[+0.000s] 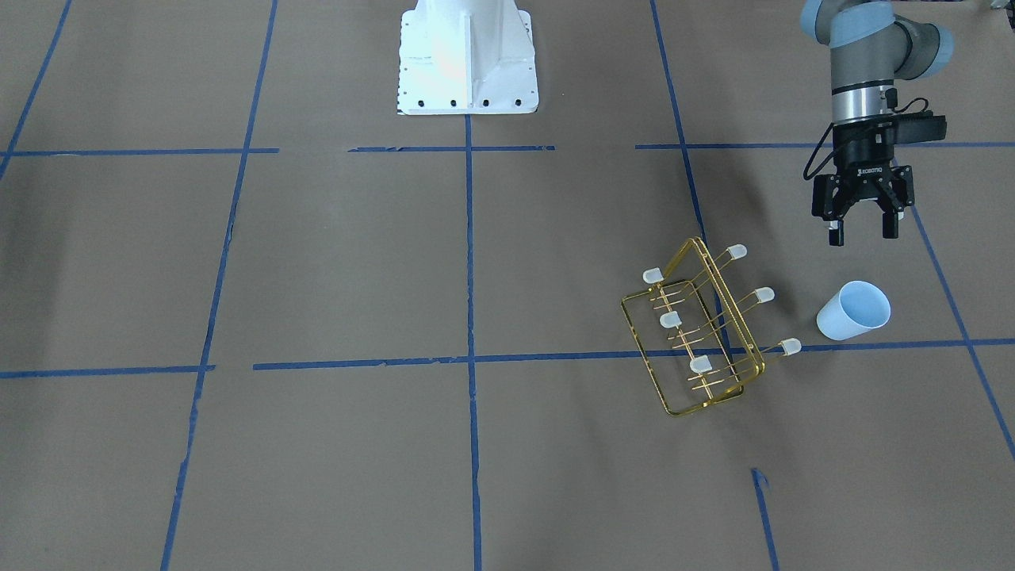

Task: Hang cup on cup holder
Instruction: 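Move the left gripper down to the light blue cup's rim, then grip the light blue cup's rim with the left gripper and lift it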

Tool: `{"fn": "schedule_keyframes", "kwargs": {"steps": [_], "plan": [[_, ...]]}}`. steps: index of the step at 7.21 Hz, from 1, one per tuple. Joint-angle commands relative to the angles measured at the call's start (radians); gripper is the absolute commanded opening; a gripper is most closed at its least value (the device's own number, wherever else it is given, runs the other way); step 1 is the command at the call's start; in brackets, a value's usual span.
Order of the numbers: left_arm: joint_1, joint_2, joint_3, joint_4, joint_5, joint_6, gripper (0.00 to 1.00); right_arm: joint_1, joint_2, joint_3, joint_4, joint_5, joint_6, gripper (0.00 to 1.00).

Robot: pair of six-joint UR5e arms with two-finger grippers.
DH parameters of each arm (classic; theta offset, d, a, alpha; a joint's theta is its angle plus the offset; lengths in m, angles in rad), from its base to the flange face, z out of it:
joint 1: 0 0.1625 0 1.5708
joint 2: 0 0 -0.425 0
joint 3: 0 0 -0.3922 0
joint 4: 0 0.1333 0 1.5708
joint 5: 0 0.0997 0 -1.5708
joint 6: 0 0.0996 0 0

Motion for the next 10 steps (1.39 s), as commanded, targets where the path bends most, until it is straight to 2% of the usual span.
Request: {"fn": "schedule_keyframes", "kwargs": {"steps": [1, 4, 10], "plan": [[0.035, -0.023, 0.053, -0.001, 0.043, 0.04, 1.0, 0.0, 0.0, 0.0, 0.0, 0.0, 0.0, 1.0], [0.024, -0.045, 0.096, -0.009, 0.038, 0.036, 1.0, 0.0, 0.0, 0.0, 0.0, 0.0, 0.0, 1.0], [-0.091, -0.195, 0.228, -0.032, -0.025, 0.079, 1.0, 0.0, 0.0, 0.0, 0.0, 0.0, 0.0, 1.0]]}}
